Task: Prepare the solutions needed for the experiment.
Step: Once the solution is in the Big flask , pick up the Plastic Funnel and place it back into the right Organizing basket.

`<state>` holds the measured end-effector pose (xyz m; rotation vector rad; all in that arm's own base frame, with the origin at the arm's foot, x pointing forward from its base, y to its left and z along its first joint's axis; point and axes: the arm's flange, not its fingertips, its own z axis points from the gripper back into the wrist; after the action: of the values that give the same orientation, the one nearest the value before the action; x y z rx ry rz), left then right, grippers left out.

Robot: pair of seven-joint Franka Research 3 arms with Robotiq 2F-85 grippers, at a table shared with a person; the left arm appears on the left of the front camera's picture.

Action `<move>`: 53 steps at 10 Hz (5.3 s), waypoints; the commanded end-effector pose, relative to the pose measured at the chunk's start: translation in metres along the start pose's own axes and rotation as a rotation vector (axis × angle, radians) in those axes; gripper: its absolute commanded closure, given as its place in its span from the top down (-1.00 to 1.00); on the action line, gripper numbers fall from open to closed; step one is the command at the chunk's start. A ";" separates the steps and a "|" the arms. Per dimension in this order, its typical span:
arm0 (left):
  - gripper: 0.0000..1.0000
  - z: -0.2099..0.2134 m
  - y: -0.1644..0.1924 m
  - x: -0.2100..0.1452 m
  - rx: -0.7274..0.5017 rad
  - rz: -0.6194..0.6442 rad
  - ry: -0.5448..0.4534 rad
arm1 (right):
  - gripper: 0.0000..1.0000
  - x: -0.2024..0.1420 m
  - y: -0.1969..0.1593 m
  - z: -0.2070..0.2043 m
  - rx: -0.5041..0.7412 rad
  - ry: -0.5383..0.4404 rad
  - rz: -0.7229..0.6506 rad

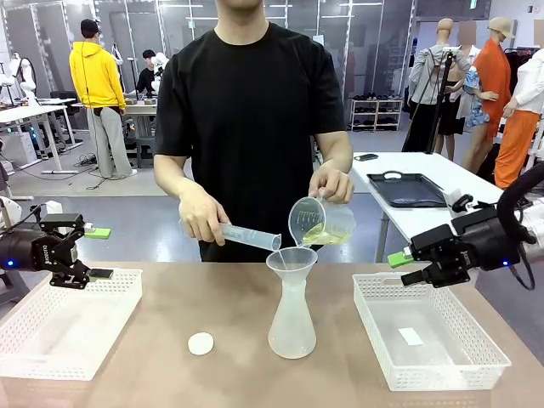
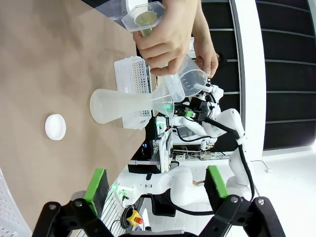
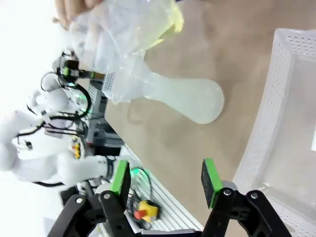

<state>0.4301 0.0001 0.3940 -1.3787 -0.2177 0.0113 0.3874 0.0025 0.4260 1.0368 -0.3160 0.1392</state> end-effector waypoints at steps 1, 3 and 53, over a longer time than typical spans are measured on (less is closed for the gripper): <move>1.00 -0.001 -0.002 0.001 -0.031 -0.018 -0.011 | 0.46 0.010 -0.014 -0.006 0.064 -0.049 -0.082; 1.00 -0.001 -0.002 0.001 -0.031 -0.018 -0.011 | 0.46 0.013 -0.033 -0.011 0.094 -0.102 -0.142; 1.00 -0.001 -0.002 0.001 -0.031 -0.018 -0.011 | 0.46 0.035 0.116 -0.065 -0.697 0.020 0.142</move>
<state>0.4301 0.0001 0.3940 -1.3787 -0.2176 0.0111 0.4003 0.1198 0.5027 0.3110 -0.3600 0.1433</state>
